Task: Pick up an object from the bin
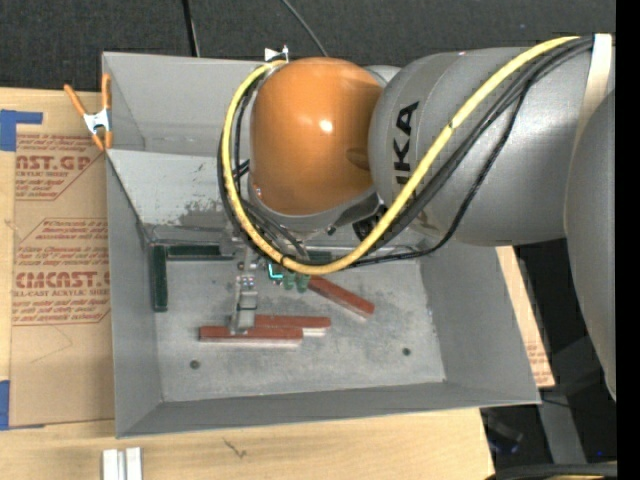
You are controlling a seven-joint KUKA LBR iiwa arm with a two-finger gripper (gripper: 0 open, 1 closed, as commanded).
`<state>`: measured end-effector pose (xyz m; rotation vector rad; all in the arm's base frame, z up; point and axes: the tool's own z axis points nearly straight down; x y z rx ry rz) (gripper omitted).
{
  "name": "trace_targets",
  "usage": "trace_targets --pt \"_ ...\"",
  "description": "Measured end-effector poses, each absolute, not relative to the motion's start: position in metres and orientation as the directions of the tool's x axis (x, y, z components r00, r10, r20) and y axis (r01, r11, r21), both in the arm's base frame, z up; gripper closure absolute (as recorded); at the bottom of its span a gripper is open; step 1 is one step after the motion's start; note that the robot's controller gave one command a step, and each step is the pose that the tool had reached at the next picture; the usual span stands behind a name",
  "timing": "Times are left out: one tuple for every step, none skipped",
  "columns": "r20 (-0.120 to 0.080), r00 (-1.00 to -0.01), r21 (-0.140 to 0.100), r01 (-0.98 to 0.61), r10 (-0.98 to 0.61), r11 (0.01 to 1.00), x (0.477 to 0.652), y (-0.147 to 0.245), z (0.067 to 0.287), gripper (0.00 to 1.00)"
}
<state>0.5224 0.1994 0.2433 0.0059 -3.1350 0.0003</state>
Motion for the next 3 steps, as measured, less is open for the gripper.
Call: trace_targets --pt "-0.001 -1.000 0.002 -0.001 -0.001 1.000 0.524 0.198 0.248 0.00" --pt "-0.007 -1.000 0.004 -0.024 -0.024 1.000 0.525 0.194 0.194 0.00" --pt "-0.004 -0.991 0.001 -0.132 -0.132 0.991 0.507 0.183 0.132 0.00"
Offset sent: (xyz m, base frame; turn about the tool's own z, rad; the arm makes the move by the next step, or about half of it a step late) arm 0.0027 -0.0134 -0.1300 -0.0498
